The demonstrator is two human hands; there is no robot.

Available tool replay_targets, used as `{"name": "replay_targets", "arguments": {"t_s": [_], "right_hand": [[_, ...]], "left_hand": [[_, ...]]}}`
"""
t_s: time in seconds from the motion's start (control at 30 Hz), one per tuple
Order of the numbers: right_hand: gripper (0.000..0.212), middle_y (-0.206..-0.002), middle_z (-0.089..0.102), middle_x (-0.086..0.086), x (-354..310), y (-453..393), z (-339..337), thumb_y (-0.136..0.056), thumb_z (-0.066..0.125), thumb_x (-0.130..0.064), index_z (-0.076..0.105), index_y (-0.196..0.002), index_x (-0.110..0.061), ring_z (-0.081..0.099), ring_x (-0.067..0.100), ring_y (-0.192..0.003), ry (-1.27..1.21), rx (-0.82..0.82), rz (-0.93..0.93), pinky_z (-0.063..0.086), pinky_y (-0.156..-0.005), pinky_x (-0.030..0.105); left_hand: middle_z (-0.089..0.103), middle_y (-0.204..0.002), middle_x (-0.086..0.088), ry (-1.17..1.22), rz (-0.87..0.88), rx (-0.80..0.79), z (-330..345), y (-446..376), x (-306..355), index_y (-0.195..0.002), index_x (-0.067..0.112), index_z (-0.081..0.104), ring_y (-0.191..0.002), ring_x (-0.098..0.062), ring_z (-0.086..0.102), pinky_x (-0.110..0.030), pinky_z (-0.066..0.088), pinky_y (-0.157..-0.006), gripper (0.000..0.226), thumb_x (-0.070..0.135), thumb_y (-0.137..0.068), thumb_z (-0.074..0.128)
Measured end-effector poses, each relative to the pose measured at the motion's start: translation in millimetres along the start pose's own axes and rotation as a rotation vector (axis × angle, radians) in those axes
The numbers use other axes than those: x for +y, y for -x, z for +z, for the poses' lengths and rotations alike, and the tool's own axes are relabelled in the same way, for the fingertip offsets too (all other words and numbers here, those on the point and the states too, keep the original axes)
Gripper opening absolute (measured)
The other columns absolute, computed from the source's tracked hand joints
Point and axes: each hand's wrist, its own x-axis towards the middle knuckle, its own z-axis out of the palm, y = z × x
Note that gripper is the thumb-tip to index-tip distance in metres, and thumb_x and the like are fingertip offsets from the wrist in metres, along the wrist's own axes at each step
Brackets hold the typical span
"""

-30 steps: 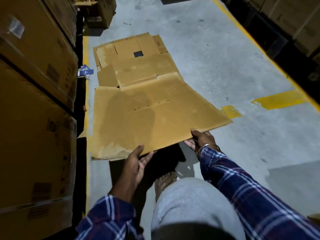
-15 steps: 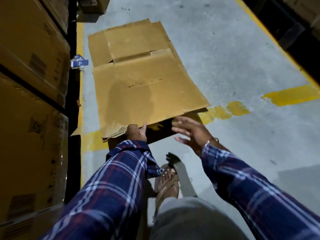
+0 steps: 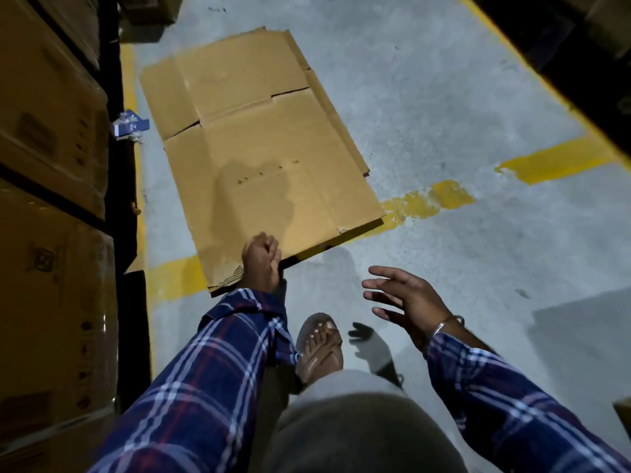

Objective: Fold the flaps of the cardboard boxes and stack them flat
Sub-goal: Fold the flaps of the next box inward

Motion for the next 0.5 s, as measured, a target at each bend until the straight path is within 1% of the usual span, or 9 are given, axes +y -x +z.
{"name": "replay_targets", "arguments": {"t_s": [0.03,0.07,0.1,0.13,0.17,0.27,0.33,0.43,0.5], "right_hand": [[0.024,-0.110,0.077,0.008,-7,5,-2,-0.097,0.063,-0.013,0.071,-0.119,-0.016,0.073,0.023,-0.103,-0.007,0.017,-0.019,0.055,-0.090,0.037],[0.024,-0.109,0.077,0.009,-15,9,-4,-0.096,0.064,-0.011,0.071,-0.118,-0.015,0.073,0.024,-0.102,-0.007,0.034,-0.034,0.054,-0.088,0.037],[0.023,-0.109,0.077,0.011,-23,17,-8,-0.095,0.065,-0.010,0.072,-0.116,-0.013,0.073,0.024,-0.099,-0.008,0.049,-0.050,0.054,-0.088,0.036],[0.023,-0.109,0.076,0.013,-31,26,-13,-0.094,0.065,-0.010,0.072,-0.116,-0.012,0.073,0.024,-0.097,-0.006,0.062,-0.067,0.054,-0.087,0.036],[0.023,-0.109,0.076,0.014,-39,37,-19,-0.094,0.066,-0.009,0.072,-0.115,-0.011,0.072,0.024,-0.095,-0.002,0.074,-0.089,0.054,-0.086,0.036],[0.022,-0.110,0.076,0.015,-62,74,-42,-0.095,0.064,-0.010,0.071,-0.115,-0.009,0.072,0.023,-0.094,0.032,0.098,-0.174,0.055,-0.082,0.034],[0.021,-0.110,0.076,0.015,-76,109,-62,-0.096,0.063,-0.010,0.071,-0.116,-0.009,0.072,0.022,-0.093,0.062,0.121,-0.235,0.055,-0.080,0.033],[0.021,-0.109,0.076,0.012,-92,169,-97,-0.098,0.061,-0.011,0.071,-0.116,-0.012,0.073,0.020,-0.093,0.137,0.138,-0.318,0.055,-0.078,0.029],[0.022,-0.108,0.076,0.009,-98,212,-125,-0.099,0.060,-0.009,0.071,-0.117,-0.015,0.073,0.018,-0.095,0.201,0.157,-0.377,0.054,-0.077,0.028]], "left_hand": [[0.058,-0.091,-0.003,-0.105,-0.022,-0.086,5,10,4,-0.098,0.016,0.051,-0.077,-0.013,0.058,-0.021,0.052,-0.061,0.012,0.014,-0.108,0.045],[0.066,-0.099,-0.006,-0.219,-0.017,-0.160,9,23,10,-0.109,0.013,0.054,-0.089,-0.017,0.066,-0.026,0.057,-0.075,0.006,0.015,-0.108,0.048],[0.070,-0.107,-0.010,-0.349,0.005,-0.211,18,40,16,-0.120,0.010,0.055,-0.101,-0.022,0.070,-0.032,0.057,-0.088,0.014,0.016,-0.107,0.052],[0.072,-0.113,-0.013,-0.466,0.020,-0.272,26,57,23,-0.127,0.009,0.056,-0.108,-0.026,0.071,-0.037,0.055,-0.097,0.023,0.016,-0.106,0.056],[0.073,-0.116,-0.014,-0.572,0.029,-0.345,35,74,30,-0.131,0.008,0.057,-0.112,-0.027,0.071,-0.040,0.053,-0.102,0.028,0.017,-0.104,0.059],[0.073,-0.121,-0.015,-0.870,0.052,-0.555,65,129,54,-0.128,0.011,0.063,-0.114,-0.027,0.071,-0.043,0.049,-0.107,0.027,0.020,-0.103,0.061],[0.073,-0.123,-0.013,-1.046,0.083,-0.664,87,167,70,-0.126,0.012,0.065,-0.114,-0.024,0.071,-0.042,0.048,-0.108,0.026,0.021,-0.102,0.064],[0.072,-0.127,0.001,-1.305,0.187,-0.844,123,230,92,-0.139,0.018,0.060,-0.119,-0.014,0.067,-0.041,0.047,-0.111,0.043,0.032,-0.099,0.067],[0.070,-0.131,0.006,-1.414,0.246,-0.967,148,276,97,-0.144,0.021,0.056,-0.121,-0.010,0.065,-0.036,0.047,-0.110,0.057,0.041,-0.093,0.071]]}}
